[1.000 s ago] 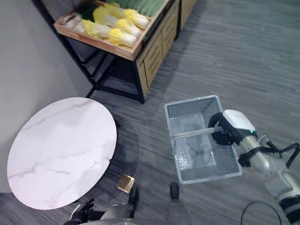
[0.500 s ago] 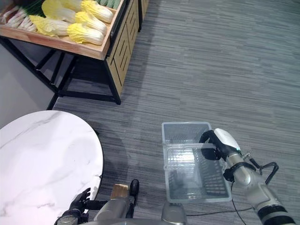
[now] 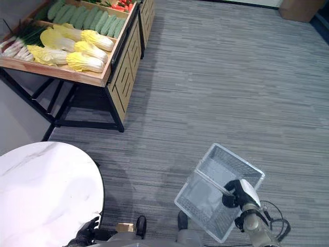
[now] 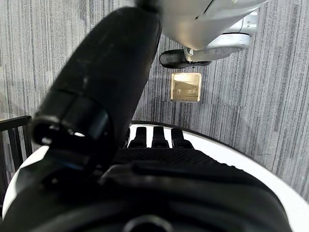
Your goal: Get the vegetables into the basket
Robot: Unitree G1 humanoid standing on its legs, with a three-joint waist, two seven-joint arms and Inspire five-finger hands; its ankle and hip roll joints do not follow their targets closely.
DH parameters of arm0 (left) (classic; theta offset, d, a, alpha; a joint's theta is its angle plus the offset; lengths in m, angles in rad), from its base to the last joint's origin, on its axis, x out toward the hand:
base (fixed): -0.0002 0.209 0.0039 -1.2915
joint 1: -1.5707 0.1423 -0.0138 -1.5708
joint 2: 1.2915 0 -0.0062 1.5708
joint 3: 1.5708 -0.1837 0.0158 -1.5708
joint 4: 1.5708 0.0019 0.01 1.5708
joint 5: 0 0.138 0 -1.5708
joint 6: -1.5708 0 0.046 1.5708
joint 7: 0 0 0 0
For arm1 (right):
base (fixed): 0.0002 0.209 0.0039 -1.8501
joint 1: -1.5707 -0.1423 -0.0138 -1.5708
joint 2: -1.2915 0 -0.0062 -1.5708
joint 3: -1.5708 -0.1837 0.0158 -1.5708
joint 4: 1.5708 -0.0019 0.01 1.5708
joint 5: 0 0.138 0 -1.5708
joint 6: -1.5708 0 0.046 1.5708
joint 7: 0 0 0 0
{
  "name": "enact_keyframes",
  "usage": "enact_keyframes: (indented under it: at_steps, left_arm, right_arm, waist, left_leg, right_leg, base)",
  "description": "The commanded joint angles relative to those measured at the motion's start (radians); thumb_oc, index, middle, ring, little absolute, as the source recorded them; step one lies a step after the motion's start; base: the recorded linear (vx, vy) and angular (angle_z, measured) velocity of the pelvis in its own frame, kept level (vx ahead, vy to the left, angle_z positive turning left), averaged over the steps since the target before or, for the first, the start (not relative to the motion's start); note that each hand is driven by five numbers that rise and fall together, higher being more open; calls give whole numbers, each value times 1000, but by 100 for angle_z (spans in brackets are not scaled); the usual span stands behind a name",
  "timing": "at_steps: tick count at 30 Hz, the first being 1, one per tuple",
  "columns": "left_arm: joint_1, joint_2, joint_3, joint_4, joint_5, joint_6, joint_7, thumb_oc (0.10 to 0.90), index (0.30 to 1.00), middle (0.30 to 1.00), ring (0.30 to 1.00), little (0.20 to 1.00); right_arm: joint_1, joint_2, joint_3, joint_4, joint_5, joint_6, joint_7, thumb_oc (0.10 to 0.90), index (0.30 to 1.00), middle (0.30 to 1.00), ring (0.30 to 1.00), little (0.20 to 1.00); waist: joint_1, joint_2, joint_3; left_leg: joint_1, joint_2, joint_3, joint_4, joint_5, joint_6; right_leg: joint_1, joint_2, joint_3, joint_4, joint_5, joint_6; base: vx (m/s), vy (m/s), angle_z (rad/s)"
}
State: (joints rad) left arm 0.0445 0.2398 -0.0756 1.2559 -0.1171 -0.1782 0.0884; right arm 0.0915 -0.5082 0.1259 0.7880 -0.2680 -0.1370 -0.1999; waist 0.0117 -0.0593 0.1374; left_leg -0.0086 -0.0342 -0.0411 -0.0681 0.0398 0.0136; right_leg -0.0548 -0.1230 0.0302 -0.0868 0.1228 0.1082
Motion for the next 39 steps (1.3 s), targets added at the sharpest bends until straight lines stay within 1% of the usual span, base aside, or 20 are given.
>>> enact_keyframes:
  at_steps: [1, 6, 9, 11, 12, 14, 17, 20, 23, 25, 28, 29, 30, 32, 33, 34, 35, 36, 37, 39]
  left_arm:
    - [1, 11, -24, 35, 40, -5, 29, 900, 1000, 1000, 1000, 1000]
    - [-6, 14, -13, 80, 65, 4, 44, 900, 1000, 1000, 1000, 1000]
    - [-19, 32, -19, 74, 86, 5, 58, 900, 1000, 1000, 1000, 1000]
    - [-31, 52, -25, 58, 87, 3, 61, 900, 1000, 1000, 1000, 1000]
    - [-35, 62, -35, 46, 94, 0, 65, 900, 1000, 1000, 1000, 1000]
    - [-55, 82, -36, 34, 92, -2, 69, 900, 1000, 1000, 1000, 1000]
    - [-90, 103, -37, 4, 71, -7, 74, 900, 1000, 1000, 1000, 1000]
    - [-123, 117, -38, -47, 37, -14, 88, 900, 1000, 1000, 1000, 1000]
    - [-132, 115, -44, -72, 22, -15, 93, 900, 1000, 1000, 1000, 1000]
    - [-127, 107, -53, -79, 21, -13, 89, 900, 1000, 1000, 1000, 1000]
    - [-112, 89, -48, -54, 17, -5, 89, 900, 1000, 1000, 1000, 1000]
    - [-92, 77, -39, -41, 17, -1, 86, 900, 1000, 1000, 1000, 1000]
    - [-92, 77, -39, -41, 17, -1, 86, 900, 1000, 1000, 1000, 1000]
    - [-75, 63, -38, -15, 31, 6, 79, 900, 1000, 1000, 1000, 1000]
    - [-61, 54, -35, 3, 44, 10, 73, 900, 1000, 1000, 1000, 1000]
    - [-57, 48, -37, 10, 48, 12, 70, 900, 1000, 1000, 1000, 1000]
    - [-47, 36, -36, 16, 53, 15, 64, 900, 1000, 1000, 1000, 1000]
    - [-44, 29, -50, 13, 55, 16, 58, 900, 1000, 1000, 1000, 1000]
    - [-44, 28, -51, 13, 55, 16, 58, 900, 1000, 1000, 1000, 1000]
    - [-43, 22, -62, 17, 63, 14, 56, 900, 1000, 1000, 1000, 1000]
  right_arm:
    - [-87, -101, -63, -99, 28, -53, -93, 400, 300, 300, 300, 300]
    - [-111, -99, -46, 1, 25, -41, -106, 400, 300, 300, 300, 300]
    - [-130, -108, -40, 29, 23, -31, -113, 400, 300, 300, 300, 300]
    - [-147, -112, -22, 56, 20, -28, -112, 400, 300, 300, 300, 300]
    - [-154, -115, -13, 78, 18, -27, -115, 400, 300, 300, 300, 300]
    - [-166, -122, 0, 90, 6, -21, -110, 400, 300, 300, 300, 300]
    - [-172, -122, 6, 141, 17, -17, -110, 400, 300, 300, 300, 300]
    - [-165, -112, 8, 135, 25, -9, -111, 400, 300, 300, 300, 300]
    - [-137, -88, 2, 125, 32, -6, -109, 400, 300, 300, 300, 300]
    - [-119, -77, 0, 134, 39, -7, -107, 400, 300, 300, 300, 300]
    - [-105, -75, -1, 114, 35, -8, -110, 400, 300, 300, 300, 300]
    - [-89, -75, -9, 101, 37, -13, -114, 400, 300, 300, 300, 300]
    - [-88, -76, -10, 100, 37, -13, -114, 400, 300, 300, 300, 300]
    - [-74, -90, -15, 100, 29, -17, -118, 400, 300, 300, 300, 300]
    - [-58, -106, -21, 77, 20, -22, -117, 400, 300, 300, 300, 300]
    - [-55, -118, -26, 73, 18, -26, -123, 400, 300, 300, 300, 300]
    - [-44, -132, -38, 51, 18, -29, -124, 400, 300, 300, 300, 300]
    - [-39, -147, -45, 35, 18, -27, -126, 400, 300, 300, 300, 300]
    - [-39, -147, -46, 35, 18, -27, -126, 400, 300, 300, 300, 300]
    - [-47, -154, -46, 16, 18, -26, -124, 400, 300, 300, 300, 300]
  waist:
    - [12, -7, 0]
    - [20, -18, 17]
    - [17, -20, 32]
    - [19, -16, 51]
    - [13, -16, 58]
    - [3, -15, 67]
    - [-15, -7, 75]
    - [-30, -12, 82]
    - [-44, -11, 73]
    - [-46, -9, 52]
    - [-49, 3, 28]
    - [-48, 14, 15]
    - [-49, 14, 14]
    - [-50, 24, 8]
    - [-48, 29, 8]
    - [-46, 29, 13]
    - [-39, 25, 20]
    - [-30, 16, 39]
    - [-30, 18, 41]
    - [-16, 9, 50]
  left_leg:
    - [-105, 34, -16, 128, -61, -39]
    - [-134, 12, -6, 170, -90, -16]
    - [-134, 5, -1, 170, -97, -1]
    - [-120, 8, 10, 178, -109, 6]
    - [-107, 6, 11, 178, -117, 7]
    - [-72, 6, 22, 168, -126, 7]
    - [-26, 7, 17, 150, -144, 4]
    - [12, 3, 5, 166, -186, -2]
    - [54, 11, -18, 163, -205, -12]
    - [76, 25, -34, 158, -206, -27]
    - [92, 65, -57, 167, -180, -53]
    - [106, 99, -77, 169, -148, -72]
    - [106, 100, -78, 168, -148, -73]
    - [94, 123, -102, 212, -94, -95]
    - [76, 132, -123, 264, -32, -108]
    - [56, 130, -131, 303, 3, -112]
    - [8, 118, -143, 409, 66, -119]
    - [-68, 103, -128, 433, 73, -108]
    - [-68, 104, -127, 438, 69, -108]
    - [-143, 80, -107, 392, 19, -95]
  right_leg:
    - [6, -33, 5, 47, -60, 82]
    - [-32, -45, 34, 107, -47, 103]
    - [-76, -51, 43, 200, -25, 116]
    - [-116, -46, 14, 294, -22, 114]
    - [-139, -46, 11, 311, 5, 113]
    - [-168, -48, -26, 298, 27, 105]
    - [-210, -40, -51, 239, 34, 101]
    - [-238, -43, -90, 172, 50, 100]
    - [-249, -33, -106, 159, 63, 100]
    - [-231, -27, -111, 154, 52, 87]
    - [-221, 1, -127, 176, 24, 62]
    - [-213, 23, -142, 195, -6, 44]
    - [-212, 23, -144, 195, -7, 44]
    - [-202, 43, -146, 203, -33, 22]
    - [-183, 58, -147, 202, -50, 4]
    - [-171, 62, -148, 196, -54, -6]
    - [-140, 66, -150, 184, -70, -26]
    - [-112, 53, -153, 174, -84, -32]
    - [-111, 54, -153, 175, -85, -32]
    - [-80, 41, -150, 157, -95, -25]
  base:
    - [-14, 43, -1]
    - [-3, 97, -12]
    - [-8, 140, -8]
    - [30, 122, -17]
    - [99, 88, -31]
    - [143, 74, -23]
    - [209, 3, -14]
    - [217, -63, 1]
    - [278, -112, 6]
    - [267, -167, 37]
    - [272, -226, 47]
    - [261, -249, 12]
    - [272, -252, 9]
    - [234, -225, 11]
    - [269, -264, 9]
    - [331, -311, 24]
    - [280, -244, 38]
    - [221, -189, 30]
    - [146, -96, 26]
    - [160, -42, 22]
